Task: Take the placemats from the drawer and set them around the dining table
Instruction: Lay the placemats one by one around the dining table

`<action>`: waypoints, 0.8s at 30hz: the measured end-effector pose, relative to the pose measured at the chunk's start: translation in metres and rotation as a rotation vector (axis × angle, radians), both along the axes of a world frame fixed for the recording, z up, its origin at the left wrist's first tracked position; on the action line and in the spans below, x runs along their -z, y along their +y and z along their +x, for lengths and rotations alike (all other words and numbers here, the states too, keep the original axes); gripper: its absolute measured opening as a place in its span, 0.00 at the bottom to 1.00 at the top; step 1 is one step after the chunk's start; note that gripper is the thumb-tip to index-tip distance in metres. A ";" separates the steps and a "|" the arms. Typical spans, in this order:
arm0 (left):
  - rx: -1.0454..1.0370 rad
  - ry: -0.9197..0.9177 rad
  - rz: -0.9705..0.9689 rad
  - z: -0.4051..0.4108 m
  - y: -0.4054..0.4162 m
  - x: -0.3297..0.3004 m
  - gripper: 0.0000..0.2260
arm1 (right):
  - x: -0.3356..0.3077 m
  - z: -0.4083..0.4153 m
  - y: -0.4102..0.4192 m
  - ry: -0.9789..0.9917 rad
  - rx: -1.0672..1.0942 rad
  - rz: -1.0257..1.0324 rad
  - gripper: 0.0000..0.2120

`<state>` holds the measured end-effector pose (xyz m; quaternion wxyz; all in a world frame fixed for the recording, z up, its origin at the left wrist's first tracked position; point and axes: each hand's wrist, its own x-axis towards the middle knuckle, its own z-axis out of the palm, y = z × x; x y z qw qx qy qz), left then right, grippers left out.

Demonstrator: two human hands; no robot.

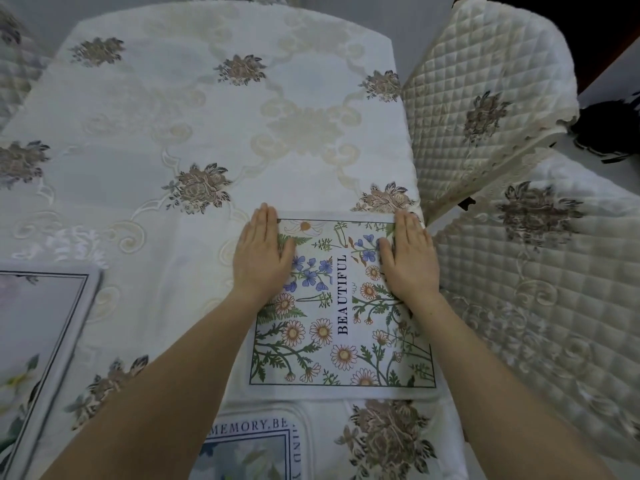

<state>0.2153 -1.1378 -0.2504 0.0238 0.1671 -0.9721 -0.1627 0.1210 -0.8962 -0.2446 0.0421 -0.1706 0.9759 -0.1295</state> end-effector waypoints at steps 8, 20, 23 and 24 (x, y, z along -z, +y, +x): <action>0.053 -0.123 -0.144 0.005 0.003 -0.023 0.31 | -0.022 0.003 0.000 -0.033 -0.023 0.104 0.30; 0.342 -0.068 -0.057 0.110 0.106 -0.009 0.29 | -0.005 0.166 -0.025 -0.062 -0.198 -0.072 0.27; 0.346 -0.074 -0.087 0.110 0.102 -0.008 0.28 | -0.002 0.165 -0.017 -0.065 -0.205 -0.043 0.30; 0.347 -0.065 -0.096 0.112 0.096 -0.007 0.28 | -0.002 0.164 -0.012 -0.056 -0.202 -0.031 0.31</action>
